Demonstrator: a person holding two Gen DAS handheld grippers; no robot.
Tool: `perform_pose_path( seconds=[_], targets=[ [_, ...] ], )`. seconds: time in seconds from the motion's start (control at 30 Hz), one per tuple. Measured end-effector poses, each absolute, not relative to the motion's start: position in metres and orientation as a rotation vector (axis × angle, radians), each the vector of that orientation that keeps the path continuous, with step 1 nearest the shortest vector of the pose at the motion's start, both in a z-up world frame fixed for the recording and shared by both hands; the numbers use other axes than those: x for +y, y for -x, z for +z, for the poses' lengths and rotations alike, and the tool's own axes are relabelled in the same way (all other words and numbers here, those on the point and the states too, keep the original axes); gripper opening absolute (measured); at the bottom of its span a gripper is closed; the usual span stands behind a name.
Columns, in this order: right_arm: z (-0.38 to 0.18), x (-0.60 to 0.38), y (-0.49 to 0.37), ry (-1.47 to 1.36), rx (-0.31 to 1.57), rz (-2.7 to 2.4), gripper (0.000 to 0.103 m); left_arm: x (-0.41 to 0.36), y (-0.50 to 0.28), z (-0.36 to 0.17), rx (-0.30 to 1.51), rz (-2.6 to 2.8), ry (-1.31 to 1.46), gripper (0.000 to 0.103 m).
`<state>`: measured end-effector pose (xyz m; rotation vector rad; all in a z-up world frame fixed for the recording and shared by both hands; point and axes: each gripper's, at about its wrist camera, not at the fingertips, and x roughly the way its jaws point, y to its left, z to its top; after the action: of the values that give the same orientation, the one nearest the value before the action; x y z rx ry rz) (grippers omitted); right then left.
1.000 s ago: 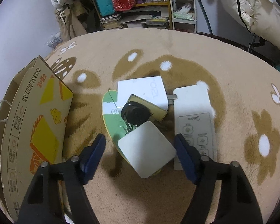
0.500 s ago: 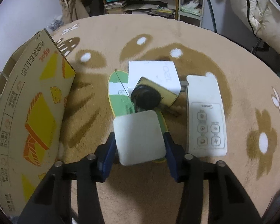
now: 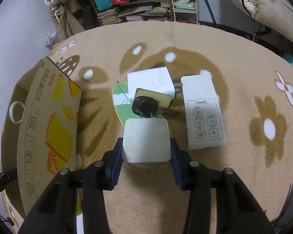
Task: Organize rigid objects
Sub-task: 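Close the right gripper on the white square charger, then lift the charger with the right gripper and carry it over the box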
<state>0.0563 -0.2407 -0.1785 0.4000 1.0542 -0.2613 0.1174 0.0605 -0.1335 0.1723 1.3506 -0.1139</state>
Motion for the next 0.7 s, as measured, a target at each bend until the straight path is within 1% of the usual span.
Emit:
perform_pose_path(
  seconds=[0.17, 0.53, 0.7],
  targets=[
    [-0.161, -0.235, -0.060, -0.390, 1.023, -0.229, 0.048, 0.059, -0.116, -0.132, 1.353, -0.114, -0.179, 0.011],
    [-0.104, -0.219, -0.060, -0.350, 0.897, -0.163, 0.048, 0.062, -0.118, -0.133, 1.358, -0.118, -0.150, 0.011],
    [-0.084, -0.203, -0.063, -0.325, 0.849, -0.126, 0.048, 0.061, -0.117, -0.134, 1.357, -0.120, -0.144, 0.008]
  ],
)
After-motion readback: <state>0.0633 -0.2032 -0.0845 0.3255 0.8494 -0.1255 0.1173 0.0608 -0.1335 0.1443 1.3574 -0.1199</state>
